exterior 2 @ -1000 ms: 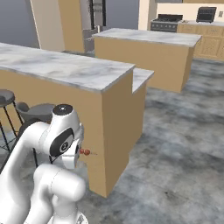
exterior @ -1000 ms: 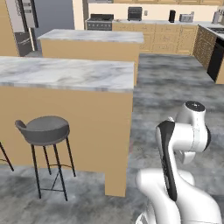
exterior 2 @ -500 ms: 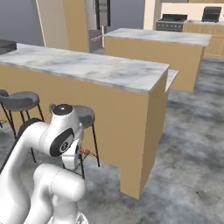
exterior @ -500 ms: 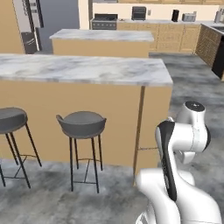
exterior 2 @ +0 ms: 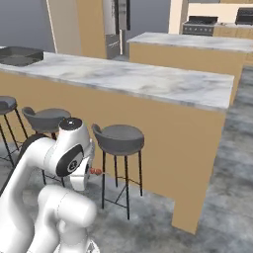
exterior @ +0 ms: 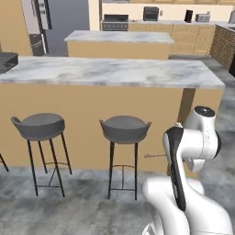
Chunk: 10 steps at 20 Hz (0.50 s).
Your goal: Place the cold items (broccoli and cucumber) from the fridge in one tupperware on the dining counter. Place the warm items (kebab skewer and hot dog) in the stove area in another tupperware.
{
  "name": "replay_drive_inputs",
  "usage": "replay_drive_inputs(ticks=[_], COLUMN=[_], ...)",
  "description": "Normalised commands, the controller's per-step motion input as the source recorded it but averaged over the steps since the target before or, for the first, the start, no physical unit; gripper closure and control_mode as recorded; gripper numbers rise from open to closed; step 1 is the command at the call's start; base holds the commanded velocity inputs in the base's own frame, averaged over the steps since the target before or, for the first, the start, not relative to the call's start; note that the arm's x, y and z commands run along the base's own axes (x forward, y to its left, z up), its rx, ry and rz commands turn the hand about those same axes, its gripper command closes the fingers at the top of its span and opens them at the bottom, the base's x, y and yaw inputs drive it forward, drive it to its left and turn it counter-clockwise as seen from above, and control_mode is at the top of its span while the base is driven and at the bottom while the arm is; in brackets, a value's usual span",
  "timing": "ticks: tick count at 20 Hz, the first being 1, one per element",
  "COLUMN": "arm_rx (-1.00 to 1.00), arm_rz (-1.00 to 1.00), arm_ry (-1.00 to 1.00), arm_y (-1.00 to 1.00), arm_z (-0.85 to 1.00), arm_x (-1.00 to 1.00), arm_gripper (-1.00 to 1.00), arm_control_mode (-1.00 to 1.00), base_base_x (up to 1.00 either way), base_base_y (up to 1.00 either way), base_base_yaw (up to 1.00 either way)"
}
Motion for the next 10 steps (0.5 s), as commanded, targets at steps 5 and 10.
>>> replay_drive_inputs(ticks=[5,10], arm_rx=[0.00,0.00], arm_rz=[0.00,0.00], arm_ry=[0.00,0.00], arm_y=[0.00,0.00], arm_z=[0.00,0.00], arm_x=[0.00,0.00], arm_gripper=[1.00,1.00], arm_control_mode=[1.00,1.00], base_base_x=[0.04,0.00], base_base_y=[1.00,1.00], base_base_yaw=[-0.07,-0.06])
